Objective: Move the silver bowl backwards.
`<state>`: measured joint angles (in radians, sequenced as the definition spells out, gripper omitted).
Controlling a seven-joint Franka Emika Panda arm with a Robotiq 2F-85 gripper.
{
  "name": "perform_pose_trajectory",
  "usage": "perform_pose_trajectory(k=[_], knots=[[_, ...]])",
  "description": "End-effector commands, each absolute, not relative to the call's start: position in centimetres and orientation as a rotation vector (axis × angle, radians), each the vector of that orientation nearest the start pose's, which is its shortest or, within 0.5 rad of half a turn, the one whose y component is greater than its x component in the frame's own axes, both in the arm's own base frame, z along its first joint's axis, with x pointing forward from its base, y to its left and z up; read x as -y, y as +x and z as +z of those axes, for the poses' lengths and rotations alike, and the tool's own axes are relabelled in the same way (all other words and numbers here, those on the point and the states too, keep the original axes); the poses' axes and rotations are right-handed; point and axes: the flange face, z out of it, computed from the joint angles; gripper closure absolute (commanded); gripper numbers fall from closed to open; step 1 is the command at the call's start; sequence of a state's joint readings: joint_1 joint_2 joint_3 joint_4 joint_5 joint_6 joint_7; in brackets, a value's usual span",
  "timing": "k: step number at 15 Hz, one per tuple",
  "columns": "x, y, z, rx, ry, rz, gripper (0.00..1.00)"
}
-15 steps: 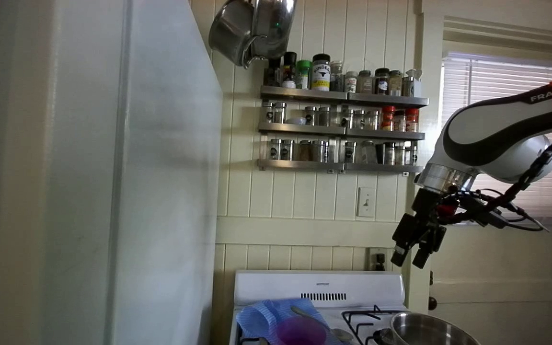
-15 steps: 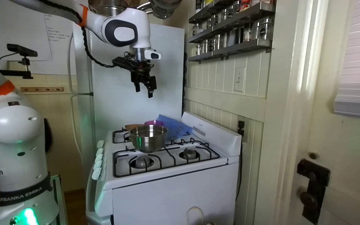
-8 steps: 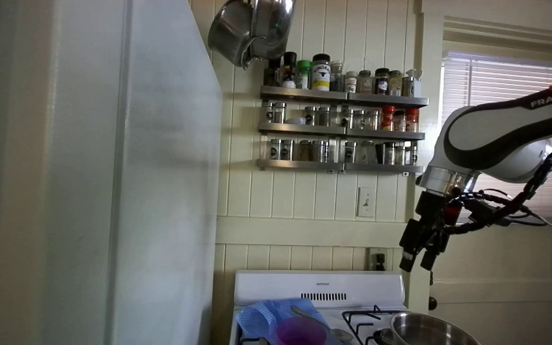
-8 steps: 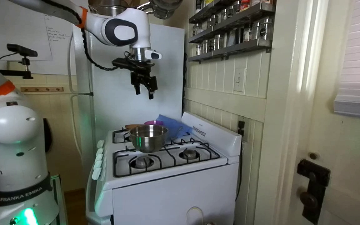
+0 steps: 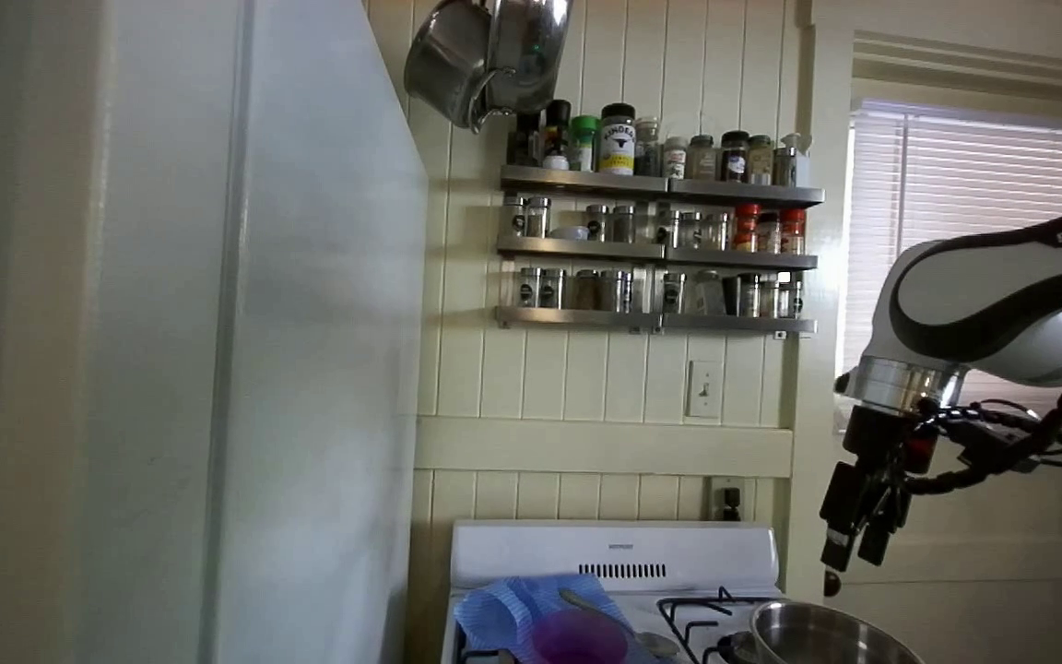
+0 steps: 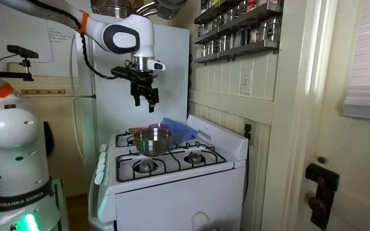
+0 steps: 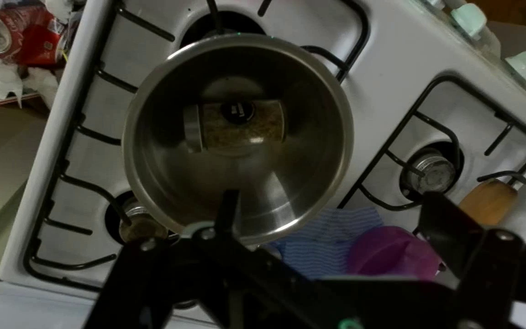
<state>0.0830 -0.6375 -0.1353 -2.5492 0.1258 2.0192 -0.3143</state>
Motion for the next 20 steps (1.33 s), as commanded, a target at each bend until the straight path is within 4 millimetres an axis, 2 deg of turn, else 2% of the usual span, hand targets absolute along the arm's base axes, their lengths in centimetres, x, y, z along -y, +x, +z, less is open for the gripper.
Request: perform_pose_trajectory(k=[1,8,11,15,20], knots=[[1.6,36.6,48.6,0.338,-2.931,-0.195,0.00],[1.6,36.3,48.6,0.333,-2.924,-0.201,0.00],[2.3,35.7,48.5,0.289,-2.906,-0.230,0.00],[3.8,34.7,47.8,0.223,-2.881,-0.258,0.00],[6.8,33.7,45.2,0.102,-2.862,-0.260,0.00]])
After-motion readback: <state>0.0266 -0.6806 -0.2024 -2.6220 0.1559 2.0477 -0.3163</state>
